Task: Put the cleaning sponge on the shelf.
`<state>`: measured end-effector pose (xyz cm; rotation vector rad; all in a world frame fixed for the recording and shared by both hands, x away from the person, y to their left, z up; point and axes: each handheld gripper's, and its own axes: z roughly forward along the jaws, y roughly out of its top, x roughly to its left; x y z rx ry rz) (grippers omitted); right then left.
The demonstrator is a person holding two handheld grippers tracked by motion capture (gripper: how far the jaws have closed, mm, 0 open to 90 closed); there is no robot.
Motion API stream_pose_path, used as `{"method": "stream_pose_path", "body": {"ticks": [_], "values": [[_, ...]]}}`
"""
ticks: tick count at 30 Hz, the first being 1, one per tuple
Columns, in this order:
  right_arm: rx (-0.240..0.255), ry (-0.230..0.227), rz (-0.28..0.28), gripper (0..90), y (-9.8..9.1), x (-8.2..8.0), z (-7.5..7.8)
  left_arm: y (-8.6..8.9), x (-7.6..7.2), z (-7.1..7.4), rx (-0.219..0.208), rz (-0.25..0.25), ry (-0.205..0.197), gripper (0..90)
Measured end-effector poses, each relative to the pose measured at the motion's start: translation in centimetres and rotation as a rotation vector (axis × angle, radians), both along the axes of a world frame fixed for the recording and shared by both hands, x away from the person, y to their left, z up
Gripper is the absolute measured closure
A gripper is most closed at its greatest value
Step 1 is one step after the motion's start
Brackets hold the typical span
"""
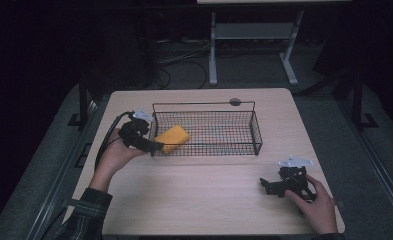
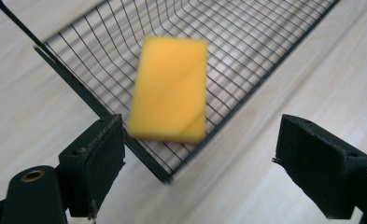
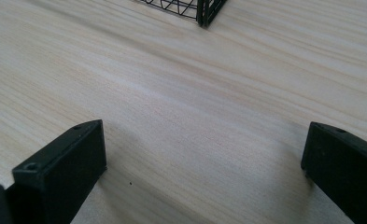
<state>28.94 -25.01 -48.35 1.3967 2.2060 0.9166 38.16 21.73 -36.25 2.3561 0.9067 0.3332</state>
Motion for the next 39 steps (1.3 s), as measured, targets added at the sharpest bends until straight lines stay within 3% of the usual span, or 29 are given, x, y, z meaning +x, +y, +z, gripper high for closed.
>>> {"method": "stream_pose_path", "body": {"ticks": [12, 21, 29, 39], "values": [[-0.002, -0.003, 0.002, 0.0, 0.0, 0.0, 0.0, 2.0, -4.4, -2.8, -0.021, 0.031, -0.031, 14.9], [-0.002, -0.003, 0.002, 0.0, 0.0, 0.0, 0.0, 3.0, -6.9, -5.5, -0.024, 0.058, -0.050, 14.9], [-0.002, -0.004, 0.002, 0.0, 0.0, 0.0, 0.0, 3.8, -8.4, -8.1, -0.009, 0.071, -0.037, 14.9], [-0.002, -0.004, 0.002, 0.0, 0.0, 0.0, 0.0, 4.1, -8.7, -9.3, 0.002, 0.069, -0.030, 14.2]]}}
